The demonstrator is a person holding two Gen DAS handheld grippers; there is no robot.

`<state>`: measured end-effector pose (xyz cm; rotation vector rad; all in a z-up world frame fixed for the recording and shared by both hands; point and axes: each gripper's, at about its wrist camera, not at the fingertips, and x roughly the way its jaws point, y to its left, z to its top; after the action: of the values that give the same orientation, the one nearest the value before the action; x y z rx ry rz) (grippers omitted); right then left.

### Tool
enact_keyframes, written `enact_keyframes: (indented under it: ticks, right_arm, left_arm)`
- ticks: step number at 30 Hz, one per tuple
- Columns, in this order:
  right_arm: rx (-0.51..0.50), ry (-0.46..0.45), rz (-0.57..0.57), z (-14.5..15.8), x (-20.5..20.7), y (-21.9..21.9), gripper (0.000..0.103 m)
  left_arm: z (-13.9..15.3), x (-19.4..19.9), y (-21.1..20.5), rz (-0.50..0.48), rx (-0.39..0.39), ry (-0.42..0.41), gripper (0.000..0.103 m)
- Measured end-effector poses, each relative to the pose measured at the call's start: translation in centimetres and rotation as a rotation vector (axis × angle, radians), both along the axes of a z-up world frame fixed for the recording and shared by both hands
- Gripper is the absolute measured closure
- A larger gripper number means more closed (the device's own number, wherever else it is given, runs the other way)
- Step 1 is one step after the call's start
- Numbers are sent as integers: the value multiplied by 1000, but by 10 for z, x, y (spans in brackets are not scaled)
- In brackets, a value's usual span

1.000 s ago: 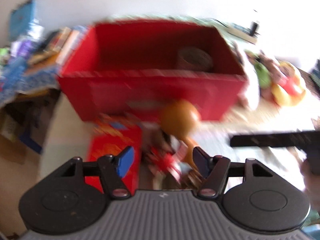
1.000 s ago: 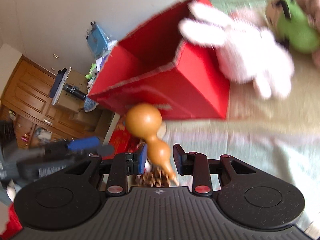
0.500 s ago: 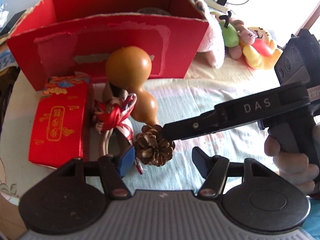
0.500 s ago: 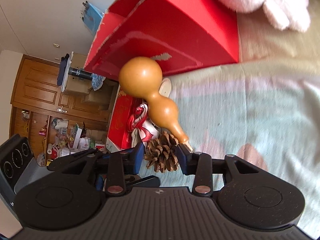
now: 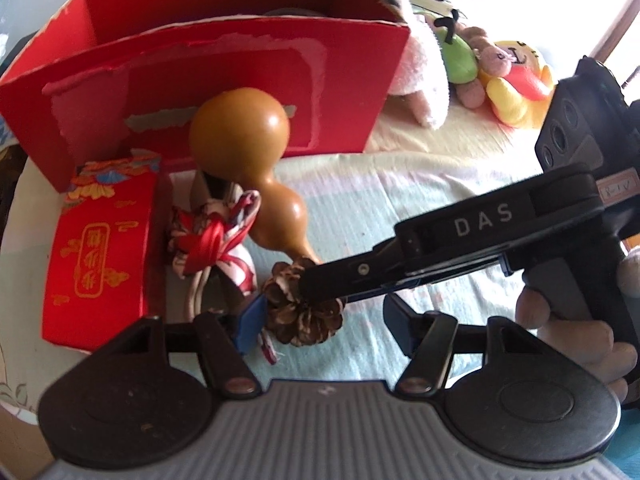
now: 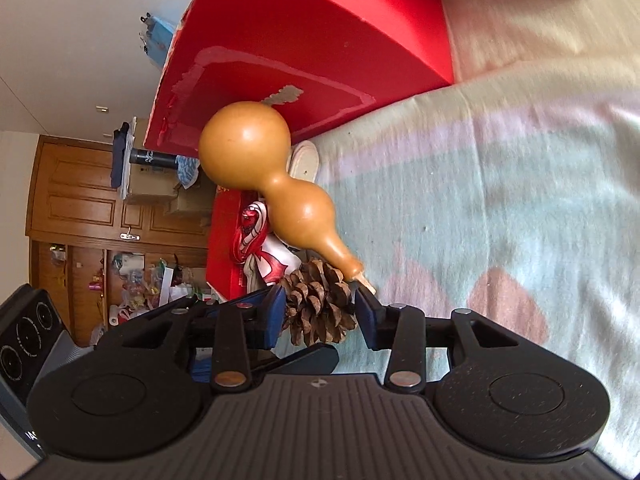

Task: Organize objects
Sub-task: 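Close the right gripper on the brown pine cone and lift it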

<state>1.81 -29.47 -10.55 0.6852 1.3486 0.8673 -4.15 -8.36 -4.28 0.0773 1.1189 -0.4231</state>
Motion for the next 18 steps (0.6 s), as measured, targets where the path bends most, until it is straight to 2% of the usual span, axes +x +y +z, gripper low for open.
enact_keyframes:
  ticks: [10,16,18]
  right_arm:
    - [-37,-18,-52,2,-9,-40,63]
    - [-46,-21,-84,0,-13,-50,61]
    - [-54,-32,-74,2,-14,-45,57]
  left_arm:
    - [-2,2,-29,-111,-9,-19,41]
    - [-5,2,-36,-147,-8,-29,35]
    - [-6,2,-36,-146,0,-30,34]
